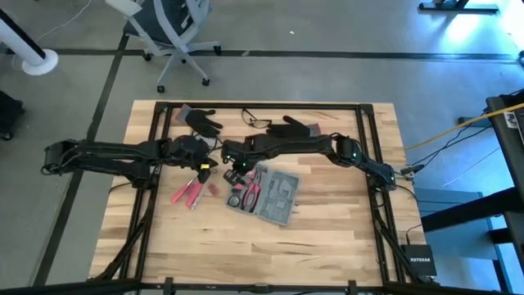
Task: Prefit tool cases
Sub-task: Put the orange allen wrench set into the gray tool case, then put the right orange multi bit set into the gray prefit tool case
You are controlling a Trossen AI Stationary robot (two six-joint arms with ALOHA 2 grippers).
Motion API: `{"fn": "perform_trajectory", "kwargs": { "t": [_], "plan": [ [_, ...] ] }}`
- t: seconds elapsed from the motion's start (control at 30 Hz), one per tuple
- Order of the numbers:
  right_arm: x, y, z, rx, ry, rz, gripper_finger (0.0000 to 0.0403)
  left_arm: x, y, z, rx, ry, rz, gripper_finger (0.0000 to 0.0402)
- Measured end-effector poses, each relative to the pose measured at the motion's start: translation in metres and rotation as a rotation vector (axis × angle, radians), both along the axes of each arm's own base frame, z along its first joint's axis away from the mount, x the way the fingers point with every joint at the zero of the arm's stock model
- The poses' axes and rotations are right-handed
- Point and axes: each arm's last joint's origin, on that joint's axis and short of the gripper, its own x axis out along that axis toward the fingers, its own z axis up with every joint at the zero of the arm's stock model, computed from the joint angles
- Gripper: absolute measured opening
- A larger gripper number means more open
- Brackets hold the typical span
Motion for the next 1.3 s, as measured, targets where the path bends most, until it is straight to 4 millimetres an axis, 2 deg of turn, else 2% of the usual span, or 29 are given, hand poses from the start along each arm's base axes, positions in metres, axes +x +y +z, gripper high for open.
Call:
{"fn": "perform_trajectory", "kwargs": {
  "t": [0.17, 0.3, 0.4, 0.47, 0.53, 0.6, 0.73, 0.83, 0.97, 1.03, 1.3],
  "plan": [
    [0.002, 0.017, 0.001, 0.028, -0.01, 0.007, 0.0, 0.0, 0.0, 0.0, 0.0, -0.002, 0.0, 0.0],
    [0.004, 0.027, -0.009, 0.04, 0.006, 0.004, 0.0, 0.0, 0.0, 0.0, -0.001, -0.001, 0.001, 0.0],
    [0.009, 0.034, -0.024, 0.036, 0.02, 0.018, 0.0, 0.0, 0.0, 0.0, -0.002, 0.0, 0.002, 0.0],
    [0.011, 0.04, -0.048, 0.038, 0.067, 0.032, 0.0, 0.0, 0.0, 0.0, -0.002, 0.001, 0.002, 0.0],
    [0.01, 0.045, -0.063, 0.036, 0.103, 0.038, 0.0, 0.0, 0.0, 0.0, -0.002, 0.001, 0.002, 0.0],
    [0.009, 0.046, -0.066, 0.028, 0.107, 0.031, 0.0, 0.0, 0.0, 0.0, -0.005, 0.0, 0.005, 0.0],
    [0.011, 0.037, -0.047, 0.029, 0.063, 0.015, 0.0, 0.0, 0.0, 0.0, -0.018, -0.004, 0.017, 0.0],
    [0.013, 0.027, -0.025, 0.012, 0.012, 0.011, 0.0, 0.0, 0.0, 0.0, -0.019, -0.009, 0.02, 0.0],
    [0.006, 0.017, 0.031, -0.07, -0.073, 0.006, 0.0, -0.002, 0.0, 0.006, -0.007, -0.042, 0.012, 0.0],
    [0.001, 0.013, 0.049, -0.115, -0.099, 0.012, 0.0, -0.004, -0.001, 0.01, 0.006, -0.065, 0.006, 0.0],
    [-0.016, -0.01, 0.073, -0.18, -0.066, -0.009, 0.0, -0.019, -0.005, 0.019, 0.007, -0.07, 0.005, 0.0]
  ]
}}
